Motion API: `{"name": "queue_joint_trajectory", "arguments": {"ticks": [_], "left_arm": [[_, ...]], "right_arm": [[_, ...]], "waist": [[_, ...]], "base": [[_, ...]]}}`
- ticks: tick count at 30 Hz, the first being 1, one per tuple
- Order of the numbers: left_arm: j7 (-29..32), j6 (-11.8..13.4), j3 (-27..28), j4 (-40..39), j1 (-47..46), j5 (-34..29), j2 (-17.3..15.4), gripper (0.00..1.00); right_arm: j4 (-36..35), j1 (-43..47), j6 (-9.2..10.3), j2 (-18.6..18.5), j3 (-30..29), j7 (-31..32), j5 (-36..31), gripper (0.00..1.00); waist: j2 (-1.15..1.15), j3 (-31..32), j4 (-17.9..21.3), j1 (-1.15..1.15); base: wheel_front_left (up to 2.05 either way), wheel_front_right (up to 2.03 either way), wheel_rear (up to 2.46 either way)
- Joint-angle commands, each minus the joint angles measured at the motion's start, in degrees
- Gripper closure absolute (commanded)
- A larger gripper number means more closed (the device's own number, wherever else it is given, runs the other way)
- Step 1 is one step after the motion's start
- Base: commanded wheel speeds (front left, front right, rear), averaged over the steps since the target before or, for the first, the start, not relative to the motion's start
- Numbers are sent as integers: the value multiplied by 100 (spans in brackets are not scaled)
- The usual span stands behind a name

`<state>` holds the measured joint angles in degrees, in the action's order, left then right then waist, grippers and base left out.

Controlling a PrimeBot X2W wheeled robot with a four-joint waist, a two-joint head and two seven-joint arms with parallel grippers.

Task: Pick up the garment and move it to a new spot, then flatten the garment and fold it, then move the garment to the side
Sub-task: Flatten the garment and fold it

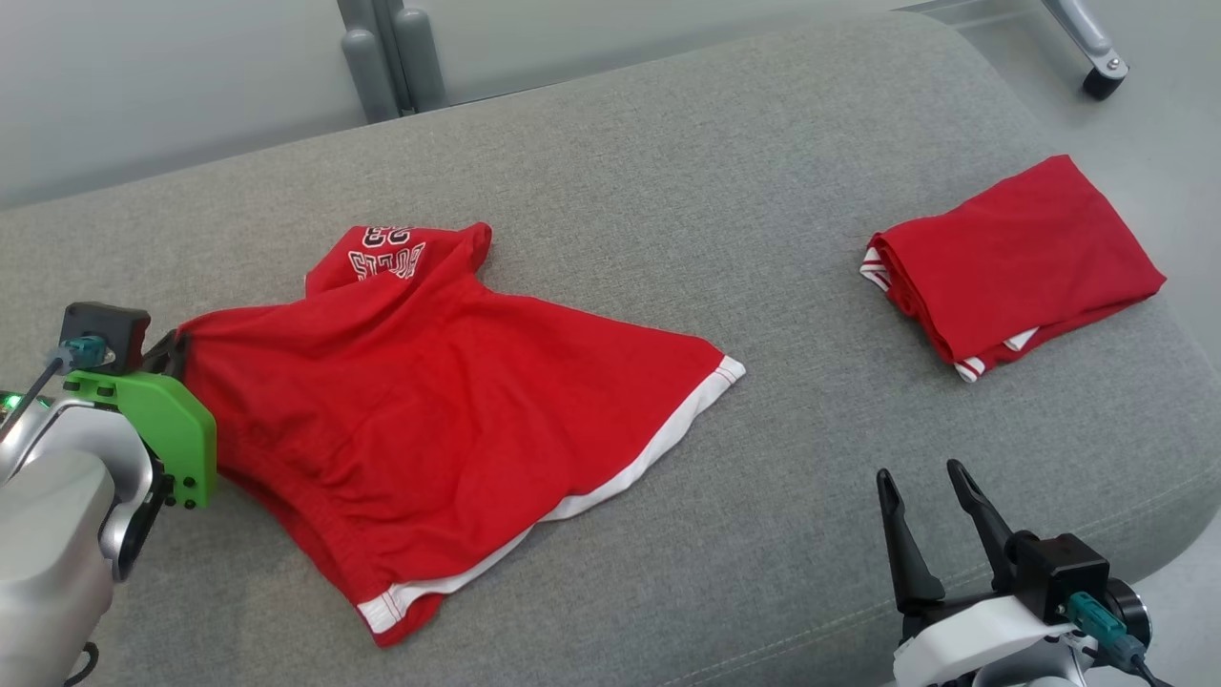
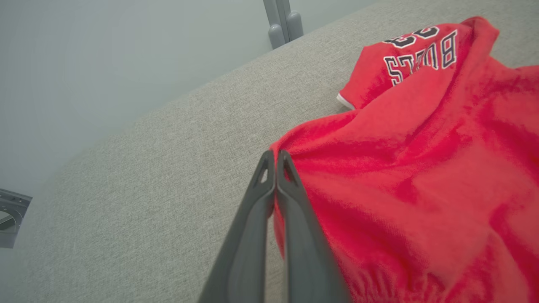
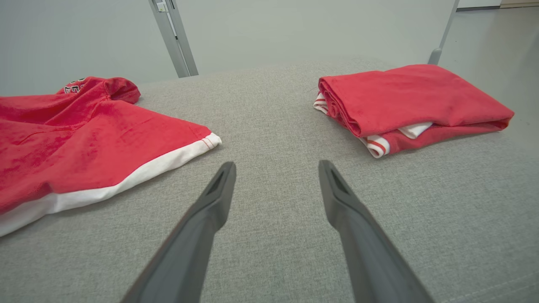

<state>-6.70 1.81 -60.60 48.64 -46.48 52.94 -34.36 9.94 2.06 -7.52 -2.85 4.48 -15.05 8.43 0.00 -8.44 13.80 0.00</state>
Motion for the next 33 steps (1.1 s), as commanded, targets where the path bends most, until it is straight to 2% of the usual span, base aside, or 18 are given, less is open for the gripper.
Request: {"name": "queue_joint_trajectory", "arguments": {"ticks": [1, 4, 5, 6, 7, 12, 14, 17, 19, 23, 29, 31, 33], "left_arm": [[-60, -100, 11, 78, -39, -8, 46, 100], [-85, -319, 31, 341, 15, 121, 170, 100], [-58, -389, 81, 423, 82, 249, 239, 71], [-45, -438, 123, 495, 148, 340, 305, 27], [-62, -481, 135, 558, 193, 349, 345, 0], [-524, -412, 553, 596, 491, 795, 365, 0], [-736, -386, 802, 399, 718, 944, 275, 0], [-848, -213, 1112, -133, 1089, 862, 92, 0], [-848, 27, 1500, -751, 1334, 605, -53, 0], [-845, 524, 2344, -2242, 2382, -12, -125, 0], [-848, 884, 3445, -4020, 4080, -798, 239, 0], [-848, 938, 3732, -4343, 4498, -1109, 432, 0], [-847, 884, 3954, -4508, 4858, -1402, 641, 0]], "right_arm": [[17, -44, 8, -10, 5, -16, -43, 0], [27, -42, 8, -10, 16, -16, -57, 0], [30, -27, 8, -10, 15, -16, -61, 0], [37, -3, 8, -10, 11, -16, -64, 0], [50, 29, 8, -11, 8, -16, -59, 0], [-46, 136, 8, -11, -102, -16, -120, 0], [-164, 150, 8, -11, -211, -15, -163, 0], [-331, 153, 8, -14, -361, -15, -279, 0], [-442, 150, 8, -84, -447, -15, -346, 0], [-610, 97, 7, -240, -516, -15, -382, 0], [-702, 92, 8, -368, -654, -16, -293, 0], [-657, 152, 8, -402, -694, -16, -273, 0], [-619, 223, 8, -384, -729, -16, -257, 0]], "waist": [[0, 16, 16, 0], [0, 49, 27, 0], [0, 72, 24, 0], [0, 100, 19, 0], [0, 136, 19, 0], [0, 314, -8, 0], [0, 373, -43, 0], [0, 502, -153, 0], [0, 586, -279, 0], [0, 738, -508, 0], [0, 899, -804, 0], [0, 940, -918, 0], [0, 990, -1022, 0]], "base": [[0, 0, 0], [0, 0, 0], [0, 0, 0], [0, 0, 0], [0, 0, 0], [0, 0, 0], [0, 0, 0], [0, 0, 0], [0, 0, 0], [0, 0, 0], [0, 0, 0], [0, 0, 0], [0, 0, 0]]}}
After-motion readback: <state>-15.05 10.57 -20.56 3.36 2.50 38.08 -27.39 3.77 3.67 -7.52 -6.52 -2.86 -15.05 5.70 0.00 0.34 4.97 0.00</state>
